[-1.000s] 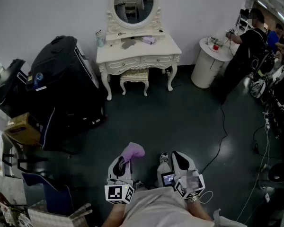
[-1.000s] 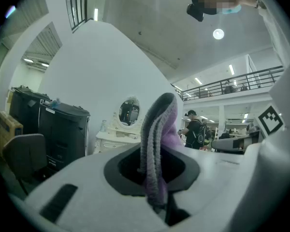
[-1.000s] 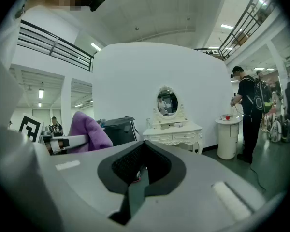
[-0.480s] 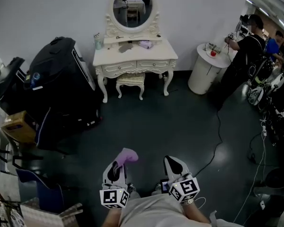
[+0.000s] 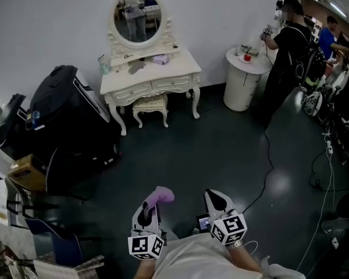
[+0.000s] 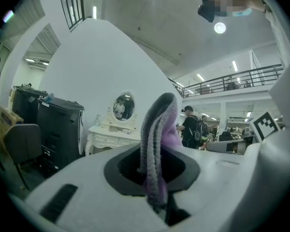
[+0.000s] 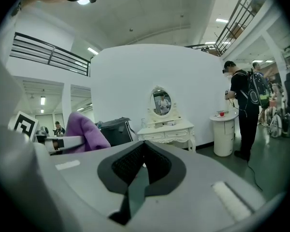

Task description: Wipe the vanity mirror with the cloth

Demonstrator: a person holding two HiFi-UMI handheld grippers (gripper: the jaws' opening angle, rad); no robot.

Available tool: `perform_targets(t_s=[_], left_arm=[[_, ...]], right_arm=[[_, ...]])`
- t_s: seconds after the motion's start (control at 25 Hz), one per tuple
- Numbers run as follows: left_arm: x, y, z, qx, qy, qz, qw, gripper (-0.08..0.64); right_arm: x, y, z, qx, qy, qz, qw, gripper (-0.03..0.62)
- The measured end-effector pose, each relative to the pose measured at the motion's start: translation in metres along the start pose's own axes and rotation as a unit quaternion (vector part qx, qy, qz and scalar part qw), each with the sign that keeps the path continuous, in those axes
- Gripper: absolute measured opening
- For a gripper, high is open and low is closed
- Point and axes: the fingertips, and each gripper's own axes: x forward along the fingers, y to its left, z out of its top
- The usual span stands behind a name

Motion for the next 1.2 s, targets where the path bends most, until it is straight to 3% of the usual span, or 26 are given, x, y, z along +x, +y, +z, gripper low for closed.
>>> perform_targets(t_s=[0.4,0.76,1.08,1.2], left_arm=[[0.025,-0.031,-0.002,0.015,-0.008,0.010,0.9998,0.054],[0.057,0.016,-0.004,-0.004,0.000,0.029,0.9996,0.054],[0.133,0.059,0.025,-0.013,-0.016,0.006,0.9998,0.054],[0.165,0.080,0.033,-0.033,-0.009,-0.011,0.9993,0.054]], right_arm=[[-0.006,-0.038,0.000,0.010,-0.002,0.015,1.000,0.008],[0.049,-0.030,0.009,-0.003,0.000,0.016,1.000,0.008],[0.132,-0.019,0.032,-0.023,0.009,0.044,0.999,0.008],[0.167,-0.014,0.044,-0.032,0.010,0.058,0.998,0.008]])
